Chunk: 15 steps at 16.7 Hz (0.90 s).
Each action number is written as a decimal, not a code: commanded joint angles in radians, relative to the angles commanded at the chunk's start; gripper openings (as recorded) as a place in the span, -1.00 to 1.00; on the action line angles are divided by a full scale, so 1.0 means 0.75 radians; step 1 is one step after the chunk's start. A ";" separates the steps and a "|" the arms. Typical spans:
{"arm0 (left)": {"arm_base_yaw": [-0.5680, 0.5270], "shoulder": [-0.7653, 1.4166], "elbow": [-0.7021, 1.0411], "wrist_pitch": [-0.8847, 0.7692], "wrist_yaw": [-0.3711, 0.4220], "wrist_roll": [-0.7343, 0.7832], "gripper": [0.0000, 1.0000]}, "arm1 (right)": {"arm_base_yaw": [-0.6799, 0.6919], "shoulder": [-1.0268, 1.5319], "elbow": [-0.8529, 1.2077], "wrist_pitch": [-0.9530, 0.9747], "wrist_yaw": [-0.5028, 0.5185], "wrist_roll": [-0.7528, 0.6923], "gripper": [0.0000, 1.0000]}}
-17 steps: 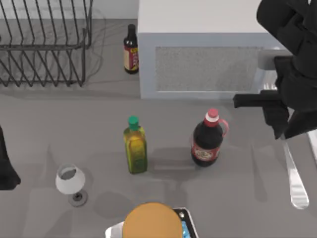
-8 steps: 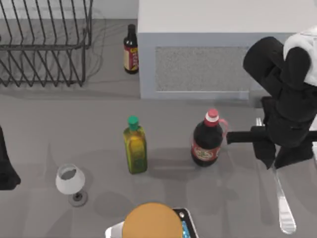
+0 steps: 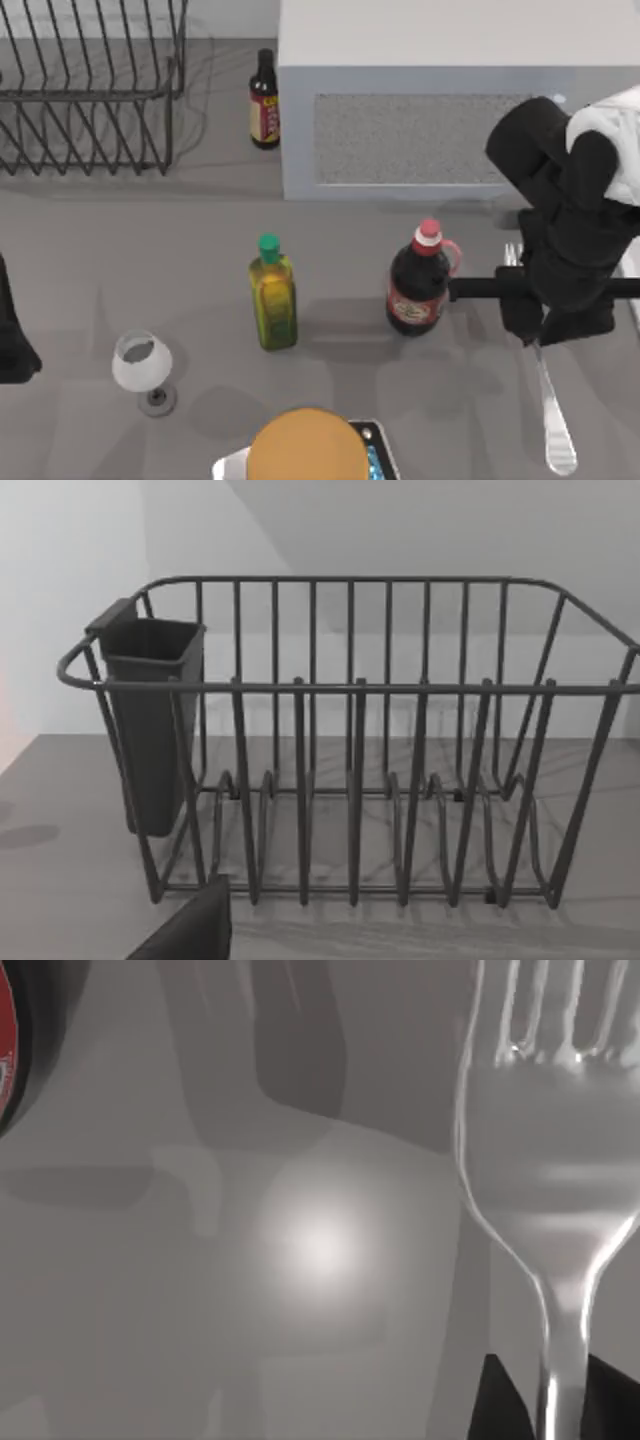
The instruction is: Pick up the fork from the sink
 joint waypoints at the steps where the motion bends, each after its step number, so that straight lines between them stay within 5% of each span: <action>1: 0.000 0.000 0.000 0.000 0.000 0.000 1.00 | 0.000 0.000 0.000 0.000 0.000 0.000 -1.00; 2: 0.000 0.000 0.000 0.000 0.000 0.000 1.00 | 0.000 0.000 0.000 0.000 0.000 0.000 -1.00; 15: 0.000 0.000 0.000 0.000 0.000 0.000 1.00 | 0.000 0.000 0.000 0.000 0.000 0.000 0.96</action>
